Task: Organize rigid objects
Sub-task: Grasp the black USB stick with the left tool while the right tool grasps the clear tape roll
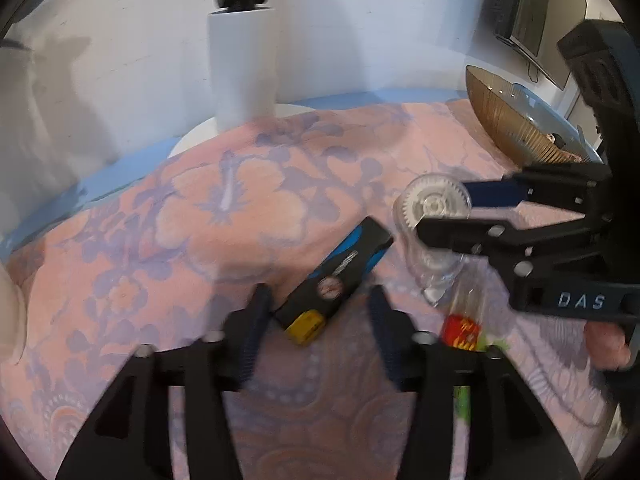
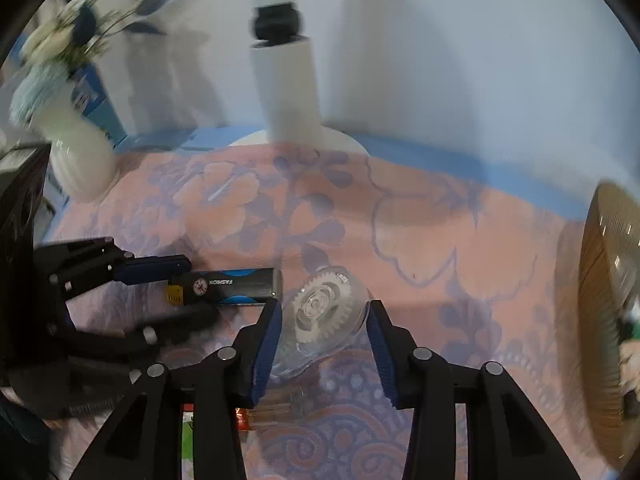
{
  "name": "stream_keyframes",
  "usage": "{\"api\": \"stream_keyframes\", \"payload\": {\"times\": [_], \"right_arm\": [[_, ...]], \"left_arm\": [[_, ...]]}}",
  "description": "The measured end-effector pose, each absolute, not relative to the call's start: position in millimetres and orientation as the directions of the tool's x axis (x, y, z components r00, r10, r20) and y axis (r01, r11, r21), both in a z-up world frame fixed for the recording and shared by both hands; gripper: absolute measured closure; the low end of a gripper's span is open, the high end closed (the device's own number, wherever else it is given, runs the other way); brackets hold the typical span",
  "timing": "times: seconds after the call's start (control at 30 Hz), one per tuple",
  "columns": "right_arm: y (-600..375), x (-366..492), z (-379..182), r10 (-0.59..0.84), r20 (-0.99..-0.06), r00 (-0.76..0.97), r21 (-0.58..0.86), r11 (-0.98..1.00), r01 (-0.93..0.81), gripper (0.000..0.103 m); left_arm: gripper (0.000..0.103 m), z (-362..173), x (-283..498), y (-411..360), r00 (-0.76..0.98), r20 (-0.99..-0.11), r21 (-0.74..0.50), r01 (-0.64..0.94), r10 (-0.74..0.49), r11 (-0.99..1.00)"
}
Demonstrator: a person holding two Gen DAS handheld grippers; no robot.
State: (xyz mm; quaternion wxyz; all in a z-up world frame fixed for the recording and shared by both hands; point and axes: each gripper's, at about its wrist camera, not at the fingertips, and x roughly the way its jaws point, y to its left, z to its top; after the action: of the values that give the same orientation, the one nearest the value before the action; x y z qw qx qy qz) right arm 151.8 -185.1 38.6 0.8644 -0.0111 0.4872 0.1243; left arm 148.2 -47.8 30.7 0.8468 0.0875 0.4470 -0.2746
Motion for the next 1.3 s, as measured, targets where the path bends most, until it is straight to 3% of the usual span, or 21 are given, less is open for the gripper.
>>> {"api": "stream_keyframes", "payload": {"times": [0.07, 0.1, 0.13, 0.27, 0.4, 0.5, 0.53, 0.57, 0.67, 0.93, 1.03, 1.1, 1.13, 1.17, 1.23, 1.3], "right_arm": [[-197.4, 153.7, 31.8, 0.242, -0.861, 0.448, 0.191, 0.969, -0.158, 0.028], [-202.6, 153.1, 27.6, 0.262, -0.864, 0.43, 0.231, 0.965, -0.125, 0.027], [-205.9, 150.3, 25.0, 0.277, -0.858, 0.432, 0.256, 0.961, -0.107, 0.027], [-194.8, 140.1, 26.5, 0.19, -0.861, 0.472, 0.172, 0.982, -0.081, 0.027], [-188.8, 146.5, 23.4, 0.16, -0.861, 0.482, 0.147, 0.987, -0.066, 0.027], [-185.8, 147.6, 21.0, 0.109, -0.854, 0.508, 0.067, 0.993, -0.1, 0.039], [-184.3, 147.0, 21.3, 0.08, -0.852, 0.518, 0.029, 0.994, -0.106, 0.05], [-184.2, 146.5, 21.7, 0.054, -0.85, 0.525, -0.004, 0.994, -0.109, 0.054], [-197.9, 148.8, 23.4, 0.057, -0.854, 0.517, -0.009, 0.992, -0.125, 0.066], [-237.5, 80.2, 26.5, 0.148, -0.852, 0.502, -0.034, 0.941, -0.337, 0.073], [-251.4, 49.8, 28.7, 0.165, -0.851, 0.498, -0.016, 0.941, -0.339, 0.073], [-259.1, 47.9, 31.6, 0.199, -0.861, 0.467, 0.055, 0.951, -0.305, 0.065], [-263.5, 52.4, 32.9, 0.214, -0.867, 0.45, 0.092, 0.957, -0.277, 0.047], [-263.4, 60.3, 32.5, 0.207, -0.869, 0.45, 0.105, 0.965, -0.242, 0.041], [-260.4, 69.7, 41.0, 0.169, -0.849, 0.5, 0.068, 0.975, -0.214, 0.041], [-254.0, 87.8, 44.4, 0.171, -0.848, 0.502, 0.077, 0.976, -0.202, 0.041]], "left_arm": [[0.035, 27.1, 146.7, -60.2, 0.471, -0.81, -0.034, 0.556, -0.349, 0.83], [0.035, 26.7, 145.0, -66.1, 0.493, -0.808, 0.009, 0.557, -0.322, 0.83], [0.042, 27.0, 145.6, -69.1, 0.499, -0.806, 0.015, 0.556, -0.319, 0.831], [0.063, 29.2, 145.1, -62.7, 0.511, -0.795, -0.001, 0.538, -0.327, 0.843], [0.065, 30.7, 142.1, -51.8, 0.513, -0.799, -0.012, 0.509, -0.314, 0.861], [0.069, 31.8, 135.0, -42.5, 0.52, -0.803, -0.012, 0.476, -0.292, 0.88], [0.07, 31.7, 133.2, -38.8, 0.518, -0.803, -0.024, 0.465, -0.294, 0.885], [0.071, 31.4, 131.7, -35.3, 0.517, -0.803, -0.038, 0.453, -0.297, 0.891], [0.074, 31.8, 123.6, -26.0, 0.515, -0.806, -0.055, 0.427, -0.293, 0.903], [0.082, 34.5, 78.4, -8.2, 0.483, -0.81, -0.149, 0.378, -0.332, 0.914], [0.081, 34.9, 57.6, -10.8, 0.479, -0.809, -0.159, 0.378, -0.34, 0.912], [0.079, 35.2, 58.8, -7.6, 0.481, -0.809, -0.183, 0.34, -0.338, 0.923], [0.073, 35.5, 62.5, -5.9, 0.48, -0.808, -0.202, 0.316, -0.34, 0.927], [0.068, 36.6, 67.5, -4.3, 0.481, -0.802, -0.233, 0.293, -0.354, 0.927], [0.055, 37.8, 78.4, -6.5, 0.487, -0.792, -0.27, 0.262, -0.369, 0.926], [0.048, 36.6, 87.3, -15.1, 0.49, -0.799, -0.247, 0.26, -0.348, 0.934]]}}
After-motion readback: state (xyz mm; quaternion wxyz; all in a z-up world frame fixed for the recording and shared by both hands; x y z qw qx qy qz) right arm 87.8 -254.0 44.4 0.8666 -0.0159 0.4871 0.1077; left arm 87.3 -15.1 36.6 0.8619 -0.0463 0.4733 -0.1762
